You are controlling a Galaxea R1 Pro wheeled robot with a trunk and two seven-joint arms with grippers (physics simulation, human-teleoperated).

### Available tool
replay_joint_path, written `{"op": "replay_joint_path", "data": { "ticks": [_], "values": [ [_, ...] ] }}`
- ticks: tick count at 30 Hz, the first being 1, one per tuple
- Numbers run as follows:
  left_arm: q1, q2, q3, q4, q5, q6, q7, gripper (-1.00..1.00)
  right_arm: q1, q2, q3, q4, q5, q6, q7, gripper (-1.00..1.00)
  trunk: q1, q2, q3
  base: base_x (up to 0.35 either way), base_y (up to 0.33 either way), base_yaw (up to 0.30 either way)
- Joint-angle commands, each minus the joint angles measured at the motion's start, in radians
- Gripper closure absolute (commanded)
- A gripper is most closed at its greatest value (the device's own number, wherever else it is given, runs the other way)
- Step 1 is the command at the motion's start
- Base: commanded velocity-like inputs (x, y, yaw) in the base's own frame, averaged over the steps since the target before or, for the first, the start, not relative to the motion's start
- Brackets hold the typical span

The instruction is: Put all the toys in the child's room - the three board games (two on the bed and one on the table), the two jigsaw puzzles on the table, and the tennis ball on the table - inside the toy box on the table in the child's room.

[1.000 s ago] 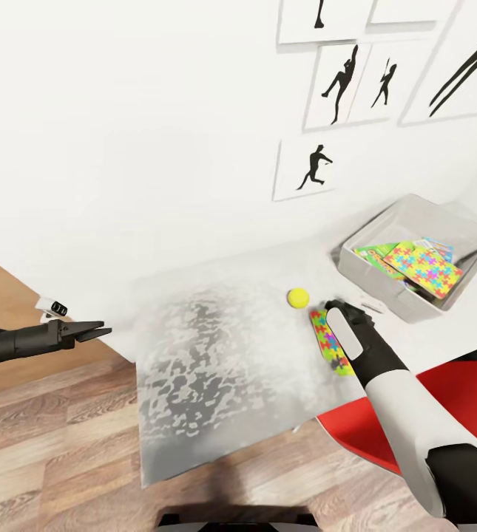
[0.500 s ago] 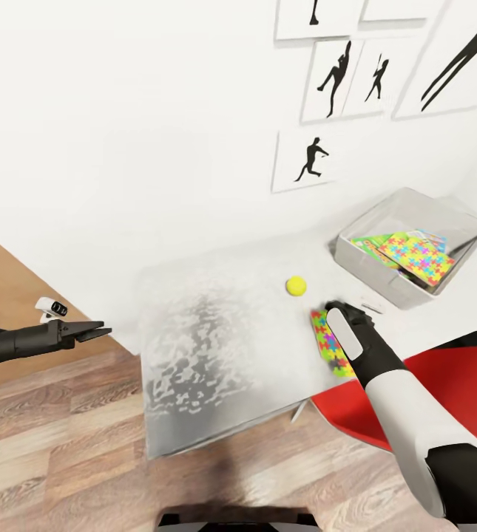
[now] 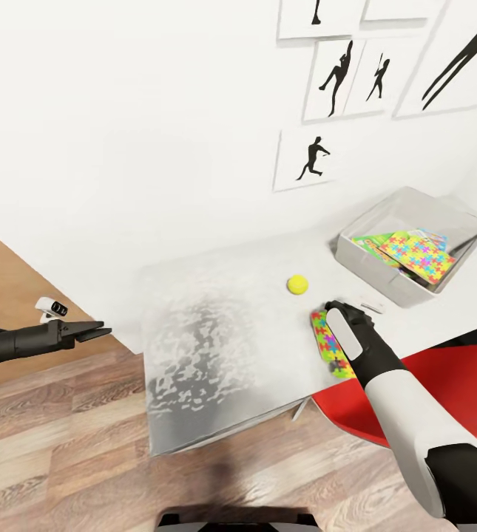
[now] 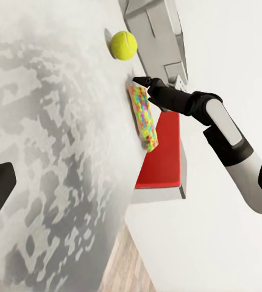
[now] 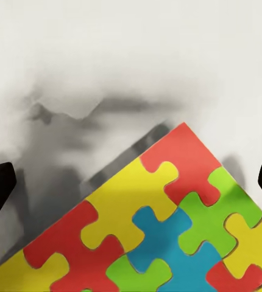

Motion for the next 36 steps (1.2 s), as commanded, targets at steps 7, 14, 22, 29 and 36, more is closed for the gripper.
{"op": "replay_joint_path", "data": {
  "ticks": [7,14,22,29,36],
  "values": [
    [-0.001,0.000,-0.002,0.000,0.000,0.011,-0.004,-1.00,0.000,0.000,0.006,-0.001,-0.018,0.006,-0.007,-1.00,0.001,-0.001,-0.002,-0.055,0.036,0.000],
    [-0.001,0.000,-0.002,0.000,0.000,0.011,-0.004,-1.00,0.000,0.001,0.006,0.000,-0.018,0.005,-0.007,-1.00,0.001,-0.001,-0.002,-0.031,0.059,0.000],
    [-0.001,0.000,-0.002,0.000,0.000,0.011,-0.004,-1.00,0.000,0.003,0.006,0.000,-0.018,0.006,-0.007,-1.00,0.001,-0.001,-0.002,-0.034,0.082,0.000],
    [-0.001,0.000,-0.002,0.000,0.000,0.011,-0.004,-1.00,0.000,0.003,0.006,0.000,-0.018,0.006,-0.007,-1.00,0.001,-0.001,-0.002,-0.117,0.080,0.000],
    [-0.001,0.000,-0.001,0.000,0.000,0.011,-0.004,-1.00,0.000,0.006,0.007,0.000,-0.018,0.005,-0.007,-1.00,0.001,-0.001,-0.002,-0.113,0.085,0.000]
  ]
}}
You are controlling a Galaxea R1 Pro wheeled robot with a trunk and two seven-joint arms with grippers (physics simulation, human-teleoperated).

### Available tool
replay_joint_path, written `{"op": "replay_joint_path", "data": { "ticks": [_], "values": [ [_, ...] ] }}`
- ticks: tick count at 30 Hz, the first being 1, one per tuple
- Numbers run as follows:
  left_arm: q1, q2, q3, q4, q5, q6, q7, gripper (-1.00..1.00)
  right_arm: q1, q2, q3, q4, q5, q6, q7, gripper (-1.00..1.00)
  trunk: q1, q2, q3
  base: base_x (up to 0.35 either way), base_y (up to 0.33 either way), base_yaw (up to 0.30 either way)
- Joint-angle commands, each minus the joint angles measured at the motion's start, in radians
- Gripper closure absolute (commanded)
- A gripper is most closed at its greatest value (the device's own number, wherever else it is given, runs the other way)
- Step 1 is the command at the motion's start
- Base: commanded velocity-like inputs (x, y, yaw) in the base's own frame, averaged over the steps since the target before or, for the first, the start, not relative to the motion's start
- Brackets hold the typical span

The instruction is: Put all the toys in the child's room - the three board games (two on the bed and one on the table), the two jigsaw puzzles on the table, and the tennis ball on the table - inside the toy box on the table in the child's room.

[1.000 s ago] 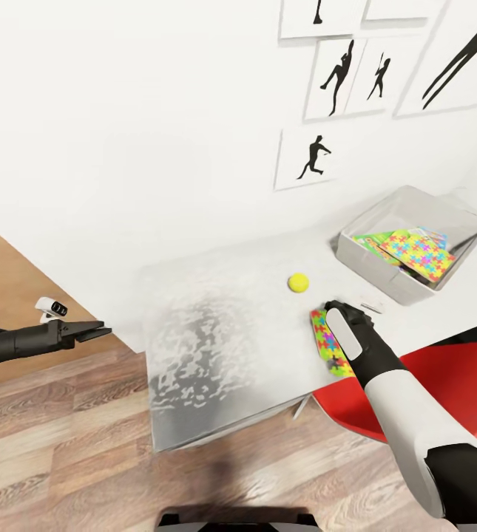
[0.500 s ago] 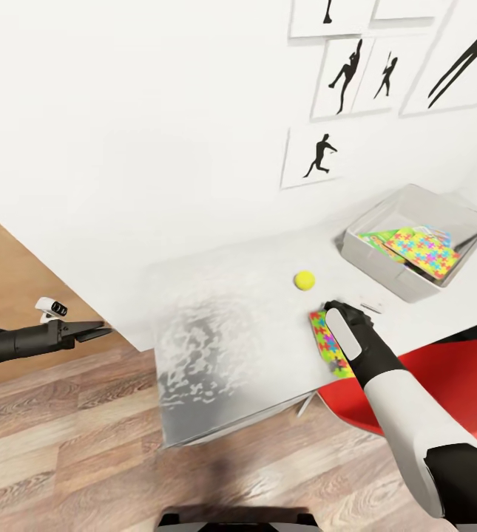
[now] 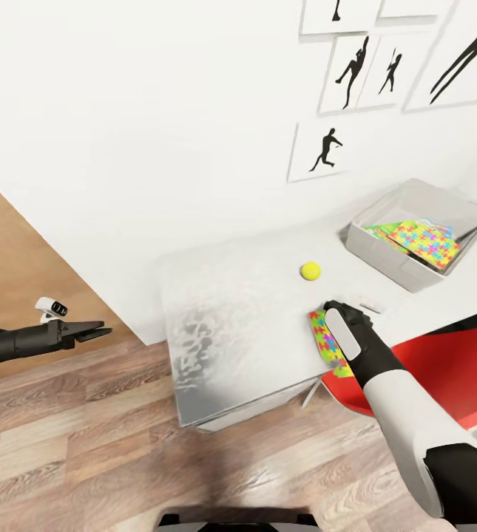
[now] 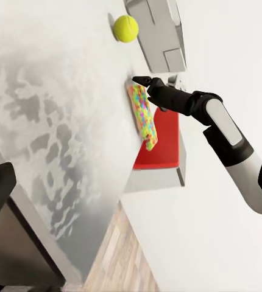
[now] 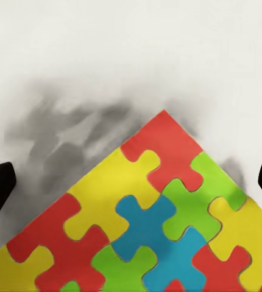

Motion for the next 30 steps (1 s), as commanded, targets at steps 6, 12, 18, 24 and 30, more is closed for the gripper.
{"op": "replay_joint_path", "data": {
  "ticks": [6,12,18,24,30],
  "values": [
    [-0.001,0.000,-0.001,0.000,0.000,0.011,-0.004,-1.00,0.000,0.001,0.005,0.000,-0.024,0.005,-0.007,-1.00,0.001,-0.001,-0.002,-0.048,0.092,0.000],
    [-0.001,0.000,0.000,0.000,0.000,0.011,-0.004,-1.00,0.000,0.002,0.005,0.000,-0.024,0.005,-0.006,-1.00,0.001,-0.001,-0.002,-0.079,0.095,0.000],
    [-0.001,0.000,-0.001,0.000,0.000,0.011,-0.004,-1.00,0.001,0.002,0.005,0.000,-0.024,0.005,-0.007,-1.00,0.001,-0.001,-0.002,-0.054,0.112,0.000],
    [-0.001,0.000,-0.001,0.000,0.000,0.011,-0.004,-1.00,0.001,0.003,0.005,0.000,-0.024,0.005,-0.007,-1.00,0.001,-0.001,-0.002,-0.050,0.086,0.000],
    [-0.001,0.000,-0.001,0.000,0.000,0.011,-0.004,-1.00,0.001,0.003,0.005,0.000,-0.024,0.005,-0.006,-1.00,0.001,-0.001,-0.002,-0.088,0.086,0.000]
  ]
}}
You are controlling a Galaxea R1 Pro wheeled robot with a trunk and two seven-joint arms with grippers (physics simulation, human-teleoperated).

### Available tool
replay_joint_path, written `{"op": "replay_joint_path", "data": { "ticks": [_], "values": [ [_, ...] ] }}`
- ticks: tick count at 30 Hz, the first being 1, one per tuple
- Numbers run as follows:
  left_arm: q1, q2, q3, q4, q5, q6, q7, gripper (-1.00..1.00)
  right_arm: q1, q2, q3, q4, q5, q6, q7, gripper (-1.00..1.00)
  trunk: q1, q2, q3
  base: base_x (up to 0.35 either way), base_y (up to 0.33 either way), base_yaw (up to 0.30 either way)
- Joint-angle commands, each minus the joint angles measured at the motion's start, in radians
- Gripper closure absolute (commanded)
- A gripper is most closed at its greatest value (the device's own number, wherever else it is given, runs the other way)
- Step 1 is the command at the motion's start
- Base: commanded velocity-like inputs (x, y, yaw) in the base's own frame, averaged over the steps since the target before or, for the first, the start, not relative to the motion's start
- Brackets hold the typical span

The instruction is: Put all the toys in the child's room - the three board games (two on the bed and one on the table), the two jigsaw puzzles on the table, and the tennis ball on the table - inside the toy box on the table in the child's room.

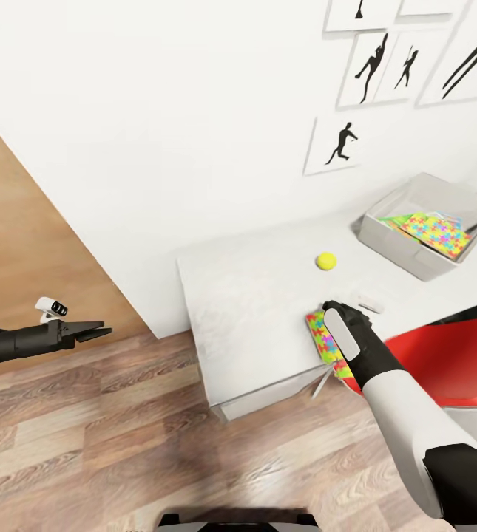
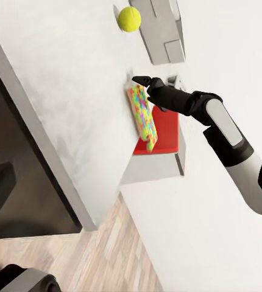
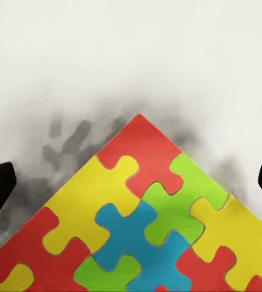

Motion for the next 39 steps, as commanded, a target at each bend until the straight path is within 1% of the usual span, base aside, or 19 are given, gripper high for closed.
{"op": "replay_joint_path", "data": {
  "ticks": [1,10,28,34,39],
  "values": [
    [-0.001,0.000,-0.001,0.000,0.000,0.011,-0.004,-1.00,0.000,-0.001,0.005,0.002,-0.026,0.005,-0.007,-1.00,0.000,-0.001,-0.002,-0.115,0.083,0.000],
    [-0.001,0.000,-0.001,0.000,0.000,0.011,-0.004,-1.00,0.000,-0.001,0.005,0.001,-0.026,0.005,-0.007,-1.00,0.000,-0.001,-0.002,-0.108,0.068,0.000],
    [-0.001,0.000,0.000,0.000,0.000,0.011,-0.004,-1.00,-0.001,-0.002,0.005,-0.002,-0.026,0.005,-0.007,-1.00,0.000,-0.001,-0.002,-0.017,0.022,0.000],
    [-0.001,0.000,-0.001,0.000,0.000,0.011,-0.004,-1.00,-0.002,-0.012,0.003,-0.012,-0.026,0.005,-0.006,-1.00,0.000,-0.001,-0.002,0.000,0.000,0.000],
    [-0.001,0.000,-0.001,0.000,0.000,0.011,-0.004,-1.00,-0.003,-0.016,0.004,-0.055,-0.026,0.007,-0.006,-1.00,0.000,-0.001,-0.002,0.000,0.000,0.000]
  ]
}}
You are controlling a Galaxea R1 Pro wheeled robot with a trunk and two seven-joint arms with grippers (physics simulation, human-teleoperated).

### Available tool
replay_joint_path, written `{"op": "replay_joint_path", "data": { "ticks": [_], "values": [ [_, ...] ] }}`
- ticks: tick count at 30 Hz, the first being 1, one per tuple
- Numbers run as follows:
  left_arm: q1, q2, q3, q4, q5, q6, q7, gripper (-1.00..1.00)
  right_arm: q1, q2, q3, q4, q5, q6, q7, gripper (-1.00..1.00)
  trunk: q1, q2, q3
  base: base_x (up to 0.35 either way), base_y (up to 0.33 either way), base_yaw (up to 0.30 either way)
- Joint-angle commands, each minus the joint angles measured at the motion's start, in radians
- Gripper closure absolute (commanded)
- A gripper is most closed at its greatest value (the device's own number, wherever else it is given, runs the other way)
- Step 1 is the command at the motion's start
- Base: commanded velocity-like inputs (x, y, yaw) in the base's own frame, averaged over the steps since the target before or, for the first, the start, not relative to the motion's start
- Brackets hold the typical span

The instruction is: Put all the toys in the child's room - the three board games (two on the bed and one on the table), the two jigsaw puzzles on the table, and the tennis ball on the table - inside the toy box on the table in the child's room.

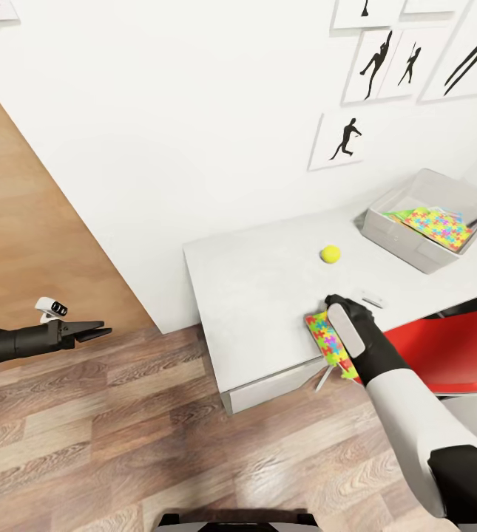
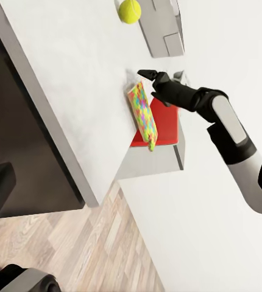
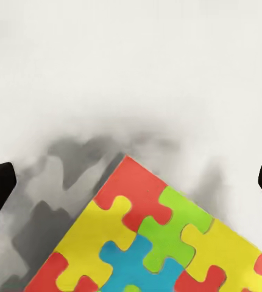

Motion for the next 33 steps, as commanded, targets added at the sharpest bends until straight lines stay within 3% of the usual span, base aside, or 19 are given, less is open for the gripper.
{"op": "replay_joint_path", "data": {
  "ticks": [1,15,21,25,27,29,33],
  "values": [
    [-0.001,0.000,-0.001,0.000,0.000,0.011,-0.004,-1.00,-0.001,-0.002,0.005,-0.009,-0.005,0.007,-0.007,-1.00,0.001,-0.002,-0.001,0.000,0.000,0.000],
    [-0.001,0.000,-0.001,0.000,0.000,0.011,-0.004,-1.00,0.000,-0.004,0.008,-0.158,-0.005,0.046,-0.017,-1.00,0.001,-0.002,-0.001,0.000,0.000,0.000],
    [-0.001,0.000,-0.001,0.000,0.000,0.011,-0.004,-1.00,0.020,-0.006,0.007,-0.335,-0.005,0.144,-0.024,-1.00,0.001,-0.002,-0.001,0.000,0.000,0.000],
    [-0.001,0.000,-0.001,0.000,0.000,0.011,-0.004,-1.00,0.055,-0.006,0.000,-0.511,-0.006,0.258,-0.028,-1.00,0.001,-0.002,-0.001,0.000,0.000,0.000],
    [-0.001,0.000,-0.001,0.000,0.000,0.011,-0.004,-1.00,0.088,-0.006,-0.010,-0.601,-0.007,0.321,-0.032,-1.00,0.001,-0.002,-0.001,0.000,0.000,0.000],
    [-0.001,0.000,-0.001,0.000,0.000,0.011,-0.004,-1.00,0.134,-0.006,-0.047,-0.669,-0.008,0.391,-0.035,-1.00,0.001,-0.002,-0.001,0.000,0.000,0.000],
    [-0.001,0.000,-0.001,0.000,0.000,0.011,-0.004,-1.00,0.185,-0.005,-0.122,-0.704,-0.010,0.476,-0.029,-1.00,0.001,-0.002,-0.001,0.000,0.000,0.000]
  ]
}}
